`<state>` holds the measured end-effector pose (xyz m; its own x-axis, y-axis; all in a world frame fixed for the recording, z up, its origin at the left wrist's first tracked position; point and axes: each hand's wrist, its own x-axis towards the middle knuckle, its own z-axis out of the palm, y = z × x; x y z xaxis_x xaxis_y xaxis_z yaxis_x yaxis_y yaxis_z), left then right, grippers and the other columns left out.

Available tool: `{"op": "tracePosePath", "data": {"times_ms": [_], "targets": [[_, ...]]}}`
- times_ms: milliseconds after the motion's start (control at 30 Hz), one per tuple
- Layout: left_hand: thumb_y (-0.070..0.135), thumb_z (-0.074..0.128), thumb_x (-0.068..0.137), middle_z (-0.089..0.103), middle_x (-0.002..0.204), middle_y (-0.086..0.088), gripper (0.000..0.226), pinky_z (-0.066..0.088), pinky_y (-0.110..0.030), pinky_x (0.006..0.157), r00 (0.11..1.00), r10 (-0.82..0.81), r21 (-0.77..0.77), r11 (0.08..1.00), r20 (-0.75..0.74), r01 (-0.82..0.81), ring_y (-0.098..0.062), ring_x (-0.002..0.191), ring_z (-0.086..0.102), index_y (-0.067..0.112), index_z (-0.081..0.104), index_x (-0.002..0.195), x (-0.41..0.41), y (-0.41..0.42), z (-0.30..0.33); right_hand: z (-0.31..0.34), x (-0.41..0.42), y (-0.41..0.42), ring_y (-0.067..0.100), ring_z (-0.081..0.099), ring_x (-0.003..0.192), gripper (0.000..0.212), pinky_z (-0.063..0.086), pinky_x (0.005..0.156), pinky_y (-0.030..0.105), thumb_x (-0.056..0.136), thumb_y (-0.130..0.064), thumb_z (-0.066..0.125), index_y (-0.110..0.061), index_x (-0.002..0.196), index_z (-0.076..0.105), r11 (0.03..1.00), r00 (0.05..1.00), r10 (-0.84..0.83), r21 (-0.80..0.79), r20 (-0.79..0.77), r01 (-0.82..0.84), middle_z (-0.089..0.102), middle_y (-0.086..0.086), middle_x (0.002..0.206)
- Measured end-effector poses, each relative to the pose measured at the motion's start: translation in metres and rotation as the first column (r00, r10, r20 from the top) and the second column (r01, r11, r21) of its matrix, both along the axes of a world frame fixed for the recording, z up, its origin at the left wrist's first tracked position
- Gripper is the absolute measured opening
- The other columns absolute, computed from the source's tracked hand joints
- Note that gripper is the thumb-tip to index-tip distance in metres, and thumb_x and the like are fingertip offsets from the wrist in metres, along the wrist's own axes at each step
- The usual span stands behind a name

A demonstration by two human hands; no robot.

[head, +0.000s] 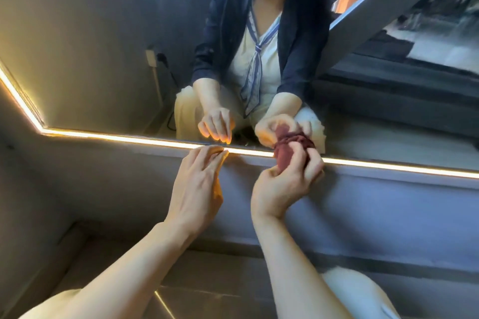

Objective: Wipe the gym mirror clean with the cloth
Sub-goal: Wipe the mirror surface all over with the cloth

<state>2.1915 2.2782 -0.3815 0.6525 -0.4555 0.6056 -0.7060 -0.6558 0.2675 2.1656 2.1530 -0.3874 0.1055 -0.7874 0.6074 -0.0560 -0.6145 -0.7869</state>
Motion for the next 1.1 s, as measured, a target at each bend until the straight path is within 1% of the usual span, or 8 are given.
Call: {"op": "tracePosePath", "data": {"times_ms": [167, 267, 367, 500, 600, 767, 1000, 1100], "targets": [[-0.013, 0.058, 0.073, 0.065, 0.116, -0.021, 0.048, 0.055, -0.045, 0.086, 0.999, -0.033, -0.024, 0.999, 0.039, 0.034, -0.037, 0.101, 0.061, -0.001, 0.067, 0.119, -0.003, -0.007, -0.009, -0.01, -0.007, 0.014, 0.03, 0.051, 0.109, 0.046, 0.052, 0.093, 0.036, 0.069, 0.014, 0.068, -0.009, 0.109, 0.071, 0.905, 0.927, 0.287, -0.249, -0.242, -0.345, 0.056, 0.011, 0.121], [-0.021, 0.063, 0.063, 0.061, 0.12, -0.022, 0.065, 0.052, -0.045, 0.09, 0.996, -0.081, -0.023, 0.996, 0.037, 0.082, -0.031, 0.105, 0.051, -0.002, 0.063, 0.125, -0.004, -0.012, -0.011, 0.006, -0.021, -0.027, 0.034, 0.048, 0.112, 0.046, 0.044, 0.098, 0.026, 0.07, 0.018, 0.055, -0.003, 0.108, 0.069, 0.995, 0.997, -0.052, 0.093, 0.059, 0.047, 0.054, 0.019, 0.121], [-0.02, 0.058, 0.06, 0.059, 0.121, -0.021, 0.07, 0.042, -0.037, 0.095, 0.99, -0.133, -0.036, 0.99, 0.048, 0.135, -0.028, 0.105, 0.045, -0.002, 0.062, 0.127, -0.003, -0.013, -0.01, 0.025, -0.021, -0.058, 0.041, 0.042, 0.12, 0.045, 0.038, 0.089, 0.034, 0.075, 0.018, 0.048, 0.001, 0.115, 0.062, 0.849, 0.939, -0.328, 0.469, 0.106, 0.243, 0.048, 0.024, 0.13], [-0.016, 0.056, 0.066, 0.06, 0.123, -0.021, 0.063, 0.05, -0.048, 0.093, 0.995, -0.104, -0.047, 0.993, 0.011, 0.104, -0.032, 0.108, 0.049, -0.001, 0.063, 0.127, 0.007, -0.002, -0.013, 0.001, -0.008, 0.008, 0.037, 0.049, 0.11, 0.046, 0.039, 0.097, 0.035, 0.067, 0.017, 0.056, -0.005, 0.106, 0.064, 0.998, 0.997, 0.035, 0.055, -0.072, -0.031, 0.049, 0.017, 0.119], [-0.005, 0.047, 0.073, 0.059, 0.125, -0.022, 0.056, 0.05, -0.051, 0.094, 0.996, -0.086, -0.075, 0.993, 0.012, 0.087, -0.034, 0.113, 0.049, 0.0, 0.063, 0.127, 0.017, 0.009, -0.009, -0.015, -0.009, 0.035, 0.025, 0.057, 0.102, 0.044, 0.04, 0.095, 0.014, 0.065, 0.017, 0.059, -0.012, 0.097, 0.071, 0.941, 0.93, 0.332, -0.008, -0.157, -0.337, 0.052, 0.0, 0.107], [-0.027, 0.065, 0.055, 0.057, 0.127, -0.026, 0.078, 0.05, -0.053, 0.09, 0.998, -0.063, -0.08, 0.995, -0.015, 0.062, -0.03, 0.114, 0.041, -0.003, 0.062, 0.129, 0.02, 0.025, 0.0, 0.015, -0.015, -0.007, 0.027, 0.047, 0.105, 0.052, 0.031, 0.087, 0.007, 0.066, 0.024, 0.044, 0.002, 0.11, 0.062, 0.907, 0.957, -0.246, 0.386, 0.155, 0.171, 0.051, 0.023, 0.113], [-0.022, 0.078, 0.051, 0.057, 0.125, -0.025, 0.082, 0.053, -0.051, 0.086, 0.999, -0.015, -0.064, 0.998, -0.043, 0.012, -0.03, 0.113, 0.044, 0.0, 0.062, 0.128, 0.033, 0.056, 0.0, -0.013, 0.001, 0.065, 0.013, 0.057, 0.101, 0.045, 0.037, 0.09, 0.0, 0.07, 0.018, 0.075, -0.01, 0.105, 0.072, 0.954, 0.954, 0.295, 0.084, -0.059, -0.289, 0.053, -0.002, 0.108], [-0.02, 0.075, 0.058, 0.057, 0.127, -0.019, 0.077, 0.053, -0.048, 0.09, 0.998, -0.01, -0.071, 0.997, -0.06, 0.006, -0.029, 0.113, 0.047, 0.005, 0.063, 0.13, 0.038, 0.066, -0.001, 0.002, -0.004, 0.047, 0.019, 0.053, 0.107, 0.043, 0.034, 0.096, 0.007, 0.073, 0.018, 0.066, -0.003, 0.111, 0.067, 0.981, 0.993, 0.048, 0.181, 0.104, -0.066, 0.052, 0.01, 0.114]]}}
